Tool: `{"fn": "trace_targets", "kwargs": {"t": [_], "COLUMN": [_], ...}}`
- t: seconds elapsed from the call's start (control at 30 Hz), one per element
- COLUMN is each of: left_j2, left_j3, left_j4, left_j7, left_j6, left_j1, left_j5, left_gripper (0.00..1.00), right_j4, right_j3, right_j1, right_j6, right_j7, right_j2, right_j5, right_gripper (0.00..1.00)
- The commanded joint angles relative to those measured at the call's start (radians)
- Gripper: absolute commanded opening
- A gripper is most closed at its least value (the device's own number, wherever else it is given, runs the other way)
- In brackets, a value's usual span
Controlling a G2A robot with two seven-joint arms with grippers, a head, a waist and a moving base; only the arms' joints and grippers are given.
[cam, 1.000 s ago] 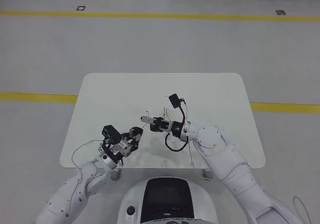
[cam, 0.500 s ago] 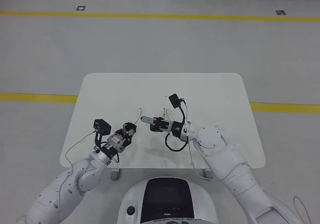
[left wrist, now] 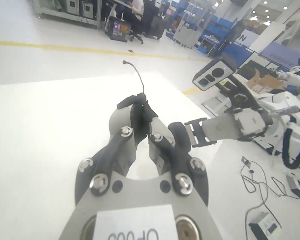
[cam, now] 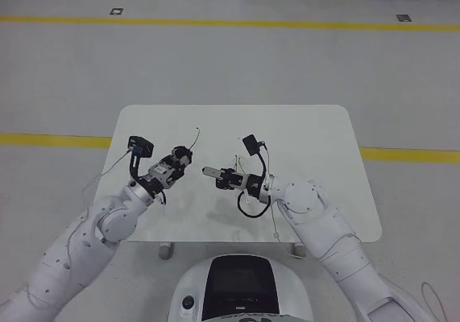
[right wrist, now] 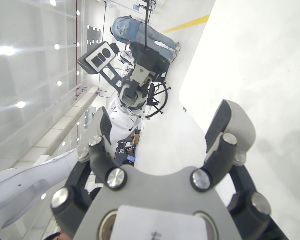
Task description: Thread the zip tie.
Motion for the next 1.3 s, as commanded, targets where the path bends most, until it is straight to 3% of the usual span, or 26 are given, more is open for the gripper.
{"fn": "trace_targets", "kwargs": {"t": [0.0,0.2,0.37,0.5,0.67,1.0,1.13,1.27], "left_j2": [0.009,0.046,0.066,0.069,0.055,0.054,0.052,0.044], "left_j3": [-0.003,-0.017,-0.022,-0.026,-0.041,-0.037,-0.038,-0.028], "left_j4": [-0.014,-0.026,-0.020,0.001,0.033,0.037,0.127,0.221], "left_j7": [-0.076,-0.316,-0.508,-0.636,-0.814,-0.811,-0.867,-0.969], "left_j6": [0.000,0.000,0.000,0.000,0.000,0.007,0.014,0.000], "left_j1": [-0.022,-0.088,-0.130,-0.164,-0.195,-0.190,-0.216,-0.255], "left_j5": [-0.068,-0.253,-0.424,-0.520,-0.663,-0.668,-0.718,-0.801], "left_gripper": [0.00,0.00,0.00,0.00,0.00,0.00,0.00,0.00], "right_j4": [0.000,0.000,0.000,0.000,0.000,0.000,0.000,0.000], "right_j3": [0.000,0.000,0.000,0.000,0.000,0.000,0.000,0.000], "right_j1": [0.000,0.000,0.000,0.000,0.000,0.000,0.000,0.000], "right_j6": [0.000,0.000,0.000,0.000,0.000,0.000,0.000,0.000], "right_j7": [0.000,0.000,0.000,0.000,0.000,0.000,0.000,0.000], "right_j2": [0.000,0.000,0.000,0.000,0.000,0.000,0.000,0.000], "right_j5": [0.000,0.000,0.000,0.000,0.000,0.000,0.000,0.000], "right_gripper": [1.00,1.00,1.00,1.00,1.00,1.00,1.00,1.00]}}
